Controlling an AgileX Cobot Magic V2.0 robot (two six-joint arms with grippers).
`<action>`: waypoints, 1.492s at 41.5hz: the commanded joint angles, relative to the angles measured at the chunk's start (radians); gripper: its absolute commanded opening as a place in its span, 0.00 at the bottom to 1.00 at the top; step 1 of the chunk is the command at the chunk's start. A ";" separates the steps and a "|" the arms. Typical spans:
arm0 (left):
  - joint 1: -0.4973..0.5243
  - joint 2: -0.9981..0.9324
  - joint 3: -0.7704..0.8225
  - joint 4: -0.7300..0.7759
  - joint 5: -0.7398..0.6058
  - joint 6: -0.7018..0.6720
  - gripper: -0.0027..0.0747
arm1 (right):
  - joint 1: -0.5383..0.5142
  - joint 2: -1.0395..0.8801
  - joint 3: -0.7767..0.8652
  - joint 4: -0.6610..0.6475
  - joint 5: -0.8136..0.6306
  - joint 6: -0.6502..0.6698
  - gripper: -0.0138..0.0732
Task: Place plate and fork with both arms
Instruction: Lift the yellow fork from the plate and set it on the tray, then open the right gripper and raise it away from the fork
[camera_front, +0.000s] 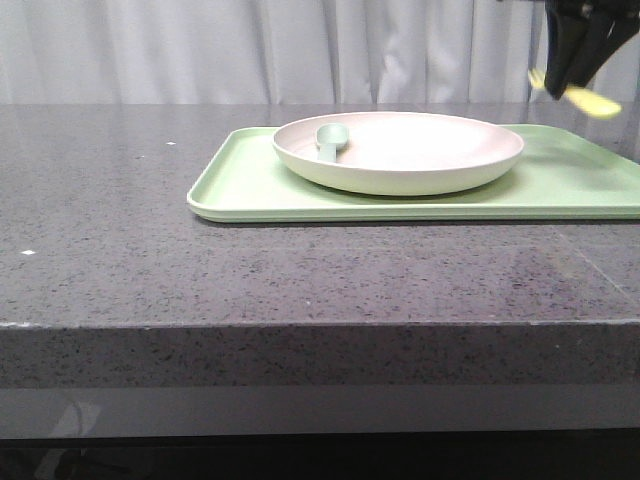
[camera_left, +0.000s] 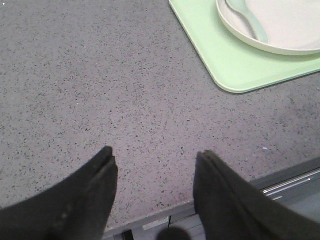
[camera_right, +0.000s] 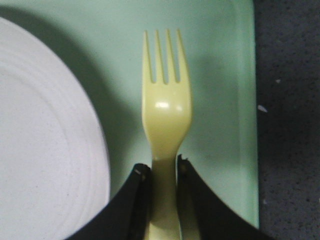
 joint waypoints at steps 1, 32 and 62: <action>-0.005 0.003 -0.024 0.001 -0.066 0.001 0.48 | -0.010 -0.028 -0.023 0.031 0.047 -0.041 0.26; -0.005 0.003 -0.024 0.001 -0.066 0.001 0.48 | -0.010 0.046 -0.026 0.031 0.044 -0.041 0.45; -0.005 0.003 -0.024 0.001 -0.067 0.001 0.48 | 0.144 -0.470 0.198 0.017 -0.091 -0.113 0.45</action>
